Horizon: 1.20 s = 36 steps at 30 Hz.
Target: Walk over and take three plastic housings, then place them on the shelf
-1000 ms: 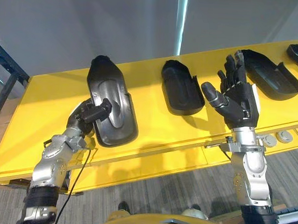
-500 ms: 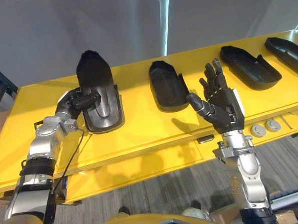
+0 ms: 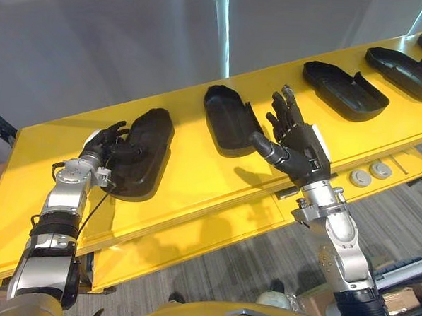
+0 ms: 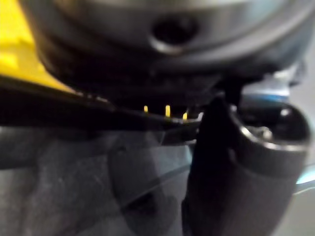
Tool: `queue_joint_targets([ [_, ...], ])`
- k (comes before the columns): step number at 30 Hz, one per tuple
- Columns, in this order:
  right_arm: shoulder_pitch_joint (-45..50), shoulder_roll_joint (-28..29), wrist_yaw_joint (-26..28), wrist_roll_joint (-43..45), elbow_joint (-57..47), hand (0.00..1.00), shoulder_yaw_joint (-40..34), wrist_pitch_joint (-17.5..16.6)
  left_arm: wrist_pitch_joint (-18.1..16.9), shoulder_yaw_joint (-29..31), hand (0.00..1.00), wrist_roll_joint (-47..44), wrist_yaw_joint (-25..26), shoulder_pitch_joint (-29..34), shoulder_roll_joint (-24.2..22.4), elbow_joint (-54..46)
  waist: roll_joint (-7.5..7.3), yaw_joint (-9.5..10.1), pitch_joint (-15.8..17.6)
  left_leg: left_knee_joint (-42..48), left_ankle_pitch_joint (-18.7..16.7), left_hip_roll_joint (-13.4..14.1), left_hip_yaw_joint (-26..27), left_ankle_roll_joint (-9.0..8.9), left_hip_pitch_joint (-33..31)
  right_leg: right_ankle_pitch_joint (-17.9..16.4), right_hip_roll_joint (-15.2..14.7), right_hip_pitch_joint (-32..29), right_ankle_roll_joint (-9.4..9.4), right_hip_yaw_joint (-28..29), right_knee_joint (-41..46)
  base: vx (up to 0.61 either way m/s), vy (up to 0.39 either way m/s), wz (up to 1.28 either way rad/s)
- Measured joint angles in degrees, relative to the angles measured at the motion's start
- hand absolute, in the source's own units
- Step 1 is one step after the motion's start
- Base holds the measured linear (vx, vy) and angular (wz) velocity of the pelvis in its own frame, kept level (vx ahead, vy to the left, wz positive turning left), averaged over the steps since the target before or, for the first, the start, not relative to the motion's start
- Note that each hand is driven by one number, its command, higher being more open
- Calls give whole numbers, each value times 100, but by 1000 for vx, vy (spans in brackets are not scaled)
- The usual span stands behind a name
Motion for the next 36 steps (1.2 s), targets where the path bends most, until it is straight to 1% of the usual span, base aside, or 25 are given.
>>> queue_joint_targets([
  [3, -81, 0, 0, -1, -33, 100, -1, 3, 60, 11, 100, -7, 108, -64, -37, 79, 3, 6, 6, 0, 0, 1, 0, 0, 0, 0, 1, 1, 0, 1, 0, 0, 0, 0],
  [6, -82, 6, 16, -3, -81, 100, 4, 4, 165, 27, 100, -9, 318, -119, -61, 144, 12, 3, 23, 1, 0, 1, 0, 0, 2, 0, 1, 3, 0, 1, 0, 0, 0, 0],
  [11, -83, 7, 7, -4, -82, 100, 2, 22, 138, 233, 100, -32, 979, -123, -180, 280, 54, -3, 100, 7, 0, 4, -2, 0, 9, 0, 3, 12, 1, 0, 1, 0, 0, 0],
  [13, -91, 15, 9, -4, -82, 100, 2, 18, -60, 385, 100, -331, 1418, -93, -293, 352, 39, 8, 136, 8, 0, 4, -13, 0, 11, 0, 4, 21, 1, -4, 1, 0, 0, 0],
  [14, -94, 18, 10, -4, -82, 100, 1, 17, -139, 389, 100, -450, 1510, -78, -315, 350, 26, 15, 154, 9, 0, 5, -18, 0, 11, 0, 4, 25, 1, -7, 1, 0, 0, 5],
  [15, -112, 24, 15, -11, -82, 100, 0, 10, -305, 393, 100, -722, 1691, -62, -378, 291, -4, 31, 198, 15, 0, 5, -44, 0, 12, 0, 3, 45, 1, -28, 0, 0, 0, 10],
  [17, -198, 47, 37, -49, -82, 100, 27, -8, -486, 404, 100, -1233, 1910, 131, -547, -152, -48, 40, 234, 14, 3, 5, -89, -4, 13, 0, 0, 84, 1, -79, -4, 0, 0, 12],
  [19, -457, 87, 55, -51, -81, 100, 103, -83, -810, 413, 100, -1814, 2096, 523, -921, -986, -100, 68, 267, 16, 6, 5, -152, -5, 17, 0, 0, 146, 1, -147, -25, 10, 5, 12],
  [20, -541, 101, 71, -51, -81, 100, 112, -88, -886, 409, 100, -1938, 2111, 610, -1038, -1231, -114, 85, 276, 19, 7, 6, -164, -5, 17, 0, 0, 162, 1, -165, -30, 18, 10, 15],
  [22, -857, 154, 129, -50, -77, 100, 130, -99, -1049, 368, 100, -2527, 1988, 816, -1483, -2193, -140, 168, 292, 25, 8, 6, -270, -5, 39, 0, -2, 274, 1, -292, -49, 15, 10, 19],
  [23, -938, 159, 142, -51, -73, 100, 147, -99, -1107, 330, 100, -2574, 1956, 842, -1571, -2393, -141, 198, 293, 25, 8, 6, -291, -5, 57, 0, -1, 312, 1, -321, -57, 19, 13, 21],
  [24, -1119, 177, 137, -75, -57, 100, 247, -98, -1174, 312, 100, -2691, 1884, 892, -1688, -2836, -141, 211, 293, 22, 8, 6, -344, -5, 85, 0, -1, 387, 1, -393, -77, 17, 14, 17],
  [25, -1281, 222, 119, -220, -50, 100, 358, -97, -1253, 283, 100, -2754, 1794, 981, -1699, -3305, -140, 210, 293, 19, 8, 7, -378, -5, 116, -1, 1, 447, 0, -441, -87, 16, 17, 15],
  [26, -1352, 254, 103, -278, -44, 100, 401, -93, -1311, 283, 100, -2814, 1699, 1027, -1699, -3551, -139, 219, 292, 19, 8, 7, -382, -5, 124, -1, 0, 464, 0, -453, -90, 7, 18, 12],
  [27, -1471, 290, 68, -276, -2, 100, 488, -84, -1399, 277, 100, -3054, 1471, 1086, -1702, -4066, -140, 246, 292, 14, 8, 5, -409, -5, 127, -1, -2, 501, -1, -503, -98, 4, 16, 10],
  [28, -1502, 307, 45, -275, 23, 100, 509, -72, -1419, 257, 100, -3182, 1359, 1089, -1703, -4298, -140, 278, 291, 13, 8, 5, -431, -5, 128, -1, -3, 523, -1, -536, -99, 1, 17, 14],
  [29, -1591, 342, -8, -270, 133, 100, 566, -2, -1494, 237, 100, -3285, 1152, 1116, -1709, -4743, -136, 349, 289, 12, 15, 5, -462, -1, 140, -2, -4, 558, -3, -591, -100, -3, 16, 13],
  [31, -1791, 488, -89, -275, 517, 100, 639, 208, -1655, 245, 100, -3379, 911, 1275, -1756, -5320, -127, 398, 284, -5, 29, 0, -530, -2, 195, -4, -3, 698, -4, -707, -143, -10, 15, 17],
  [32, -1829, 509, -130, -277, 639, 100, 661, 263, -1669, 246, 100, -3364, 871, 1310, -1790, -5413, -120, 427, 277, -7, 29, -2, -554, -2, 212, -4, -1, 747, -3, -746, -168, -27, 11, 17],
  [33, -1911, 549, -229, -288, 850, 100, 679, 398, -1735, 248, 100, -3316, 850, 1396, -1872, -5540, -93, 511, 259, -12, 29, -2, -586, -3, 216, -6, 4, 783, -4, -788, -190, -38, 8, 20],
  [35, -2061, 620, -355, -315, 1177, 100, 736, 593, -1761, 381, 100, -3016, 881, 1649, -1894, -5675, -66, 546, 244, -19, 58, -1, -705, -3, 166, -5, 17, 836, -4, -925, -226, -37, 4, 25],
  [36, -2135, 661, -398, -520, 1346, 100, 745, 789, -1760, 522, 100, -2693, 949, 1880, -1904, -5712, -54, 604, 235, -21, 74, 4, -754, -5, 147, -3, 35, 875, -1, -994, -269, -30, 1, 29],
])
